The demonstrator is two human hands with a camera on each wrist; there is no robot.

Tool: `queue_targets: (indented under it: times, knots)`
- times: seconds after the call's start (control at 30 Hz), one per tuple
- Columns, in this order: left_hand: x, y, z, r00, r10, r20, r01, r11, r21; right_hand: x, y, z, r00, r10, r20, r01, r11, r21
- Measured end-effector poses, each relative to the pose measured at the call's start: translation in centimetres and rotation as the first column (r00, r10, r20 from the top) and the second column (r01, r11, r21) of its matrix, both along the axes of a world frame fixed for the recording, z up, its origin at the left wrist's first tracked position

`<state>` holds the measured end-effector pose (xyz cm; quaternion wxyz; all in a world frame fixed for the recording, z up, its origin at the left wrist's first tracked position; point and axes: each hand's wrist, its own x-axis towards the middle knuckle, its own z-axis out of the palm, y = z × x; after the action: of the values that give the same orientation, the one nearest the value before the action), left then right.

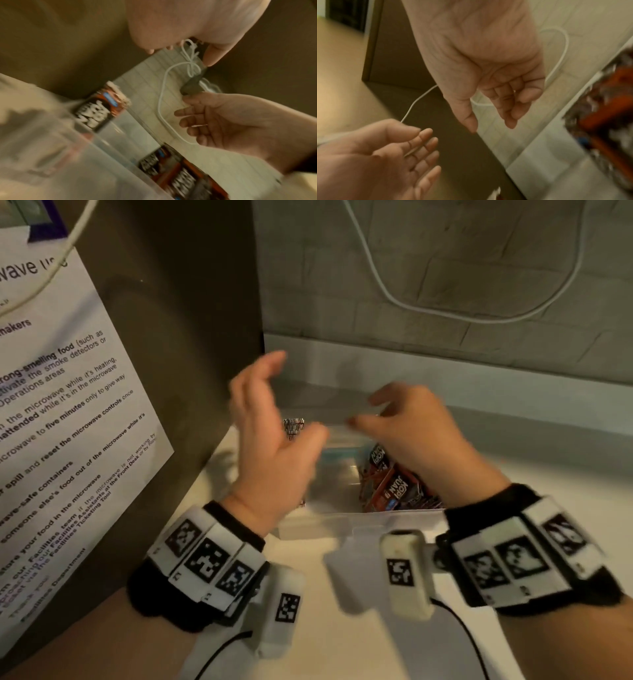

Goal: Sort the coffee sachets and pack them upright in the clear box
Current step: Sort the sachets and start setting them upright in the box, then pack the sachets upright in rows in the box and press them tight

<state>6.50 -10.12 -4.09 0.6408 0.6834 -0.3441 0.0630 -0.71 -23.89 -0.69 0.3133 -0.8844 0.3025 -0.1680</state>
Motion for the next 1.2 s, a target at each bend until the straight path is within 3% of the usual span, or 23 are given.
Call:
queue_targets:
  times: [0.07,0.13,0.2,0.27,0.37,0.6,0.93,1.07,1.2]
  knots:
    - [-0.9,-2.1,-0.3,0.983,-0.174,-0.062,0.182,0.970,0.161,-1.5,-2.0,0.5,0.988,-0.081,0.128,0.078,0.996,0.032]
    - [-1.3,-4.7,-1.2,0.915,-0.301,-0.268,0.392,0.816,0.425,-2.7,-3.6,0.1,0.983,-0.105,0.152,0.099,0.994,0.043]
    - [-1.4,-6.7,-2.1,0.845,-0.289,-0.450,0.521,0.632,0.573,-3.5,-4.4,-1.0,0.989,-0.108,0.102,0.104,0.994,0.043]
    - [-1.3,-7.9,-2.8,0.806,-0.269,-0.527,0.573,0.578,0.581,-4.1,-4.5,-2.3,0.993,-0.111,0.037,0.110,0.993,0.032]
    - [-1.2,-8.7,-3.9,0.797,-0.252,-0.549,0.579,0.580,0.574,-4.2,-4.3,-4.1,0.996,-0.083,-0.045,0.085,0.995,0.049]
    - [-1.3,-9.8,-4.9,0.822,-0.233,-0.520,0.536,0.626,0.566,-3.9,-5.0,-5.7,0.973,-0.060,-0.224,0.038,0.994,-0.101]
    - [-1.0,-11.0,-5.7,0.857,-0.134,-0.497,0.386,0.807,0.447,-3.6,-4.7,-5.8,0.959,-0.033,-0.282,-0.017,0.985,-0.174]
    - [-0.6,-11.1,-6.2,0.865,-0.136,-0.482,0.371,0.822,0.433,-3.7,-4.7,-5.6,0.958,-0.012,-0.285,-0.038,0.985,-0.166]
    - [-0.7,-10.8,-6.3,0.808,-0.218,-0.547,0.464,0.808,0.363,-4.0,-4.9,-5.2,0.954,0.046,-0.297,-0.084,0.990,-0.114]
